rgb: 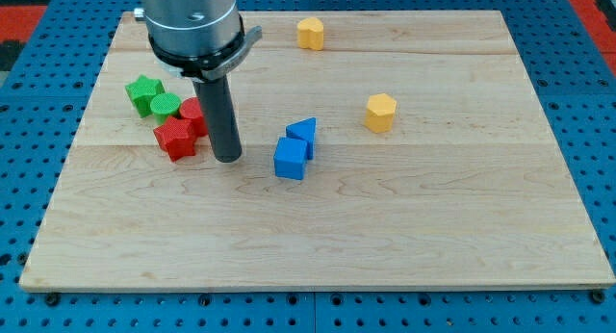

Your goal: Move the blue cube bottom right to the blue triangle

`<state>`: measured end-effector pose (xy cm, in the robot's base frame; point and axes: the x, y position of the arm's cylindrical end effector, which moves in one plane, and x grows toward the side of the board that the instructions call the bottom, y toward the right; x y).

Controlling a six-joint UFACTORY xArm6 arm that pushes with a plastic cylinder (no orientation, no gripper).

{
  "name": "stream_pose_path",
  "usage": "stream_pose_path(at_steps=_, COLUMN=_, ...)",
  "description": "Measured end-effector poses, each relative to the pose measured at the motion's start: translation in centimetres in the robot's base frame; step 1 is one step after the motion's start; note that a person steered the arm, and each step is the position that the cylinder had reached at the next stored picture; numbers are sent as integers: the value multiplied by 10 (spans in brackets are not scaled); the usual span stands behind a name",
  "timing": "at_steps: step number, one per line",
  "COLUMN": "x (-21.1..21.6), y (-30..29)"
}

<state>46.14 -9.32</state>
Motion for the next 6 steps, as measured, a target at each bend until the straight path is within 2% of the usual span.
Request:
stream_pose_path(at_steps=2, x=-6, y=22)
stream_pose_path(at_steps=4, x=41, y=55)
stream_pose_path(at_steps=6, x=37, y=95)
